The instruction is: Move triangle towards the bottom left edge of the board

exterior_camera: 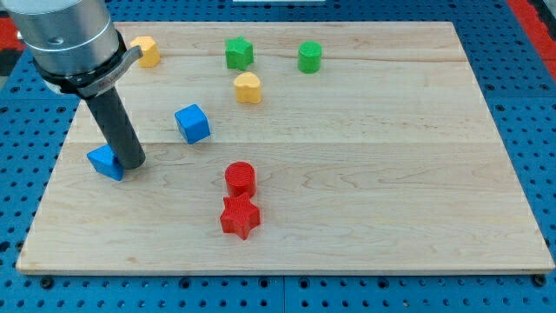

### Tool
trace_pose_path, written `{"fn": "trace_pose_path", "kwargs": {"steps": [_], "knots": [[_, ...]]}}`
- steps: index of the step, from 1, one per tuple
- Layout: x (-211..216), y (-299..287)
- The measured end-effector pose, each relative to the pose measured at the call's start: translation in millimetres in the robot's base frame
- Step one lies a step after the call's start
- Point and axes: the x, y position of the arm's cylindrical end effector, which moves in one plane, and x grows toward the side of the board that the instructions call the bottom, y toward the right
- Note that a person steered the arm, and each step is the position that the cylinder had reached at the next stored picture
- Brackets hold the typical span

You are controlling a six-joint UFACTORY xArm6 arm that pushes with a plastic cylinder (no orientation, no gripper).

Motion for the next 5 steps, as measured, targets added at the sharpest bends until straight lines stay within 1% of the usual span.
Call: {"fn": "trace_pose_path", "kwargs": {"steps": [1,2,3,4,5], "knots": [[13.5,48.7],[-6.7,142.6],[-23.2,190.7],[41.6,190.6],[64.9,143.7]]}}
